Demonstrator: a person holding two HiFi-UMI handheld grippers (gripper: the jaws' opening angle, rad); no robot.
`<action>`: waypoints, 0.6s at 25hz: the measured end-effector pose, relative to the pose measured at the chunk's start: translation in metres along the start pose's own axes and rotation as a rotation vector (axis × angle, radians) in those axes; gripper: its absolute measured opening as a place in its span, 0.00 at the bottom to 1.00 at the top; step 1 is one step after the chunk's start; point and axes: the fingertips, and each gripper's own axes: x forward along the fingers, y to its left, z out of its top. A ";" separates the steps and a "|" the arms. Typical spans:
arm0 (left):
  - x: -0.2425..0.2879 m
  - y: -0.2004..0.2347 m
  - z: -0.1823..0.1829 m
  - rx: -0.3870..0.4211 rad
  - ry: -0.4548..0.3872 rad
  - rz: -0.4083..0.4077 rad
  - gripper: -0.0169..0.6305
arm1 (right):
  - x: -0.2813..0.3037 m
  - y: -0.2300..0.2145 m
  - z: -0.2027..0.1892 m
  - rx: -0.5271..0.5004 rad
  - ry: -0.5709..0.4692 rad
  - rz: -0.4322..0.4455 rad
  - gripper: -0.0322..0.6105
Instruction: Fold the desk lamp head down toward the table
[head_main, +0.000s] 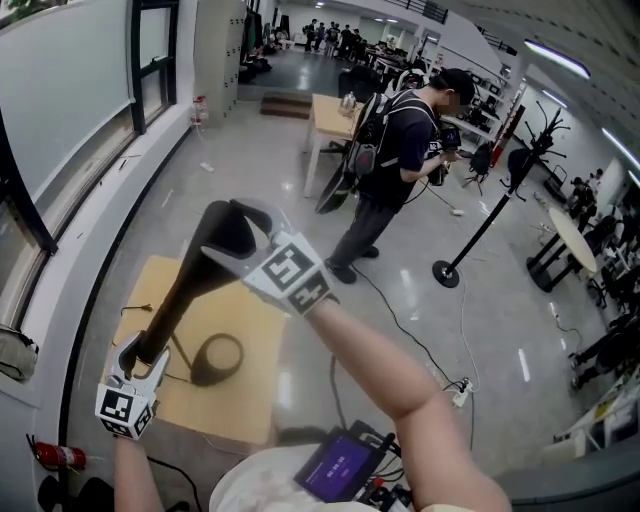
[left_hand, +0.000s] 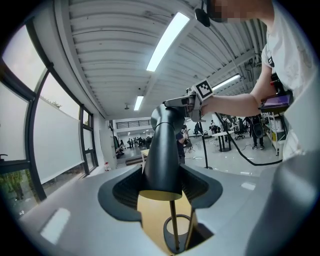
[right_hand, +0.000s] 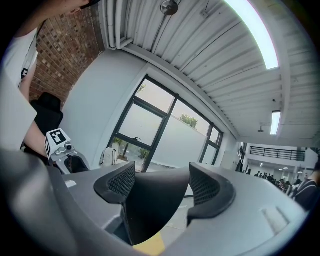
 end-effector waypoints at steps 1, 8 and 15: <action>-0.001 0.001 0.001 0.001 0.003 0.000 0.38 | 0.000 0.000 0.000 0.006 -0.001 0.000 0.59; -0.006 0.008 0.001 0.027 0.016 0.012 0.39 | 0.007 -0.001 -0.014 0.067 -0.008 0.003 0.59; -0.003 0.002 0.003 0.050 0.033 0.019 0.39 | 0.001 -0.007 -0.029 0.129 -0.027 0.023 0.59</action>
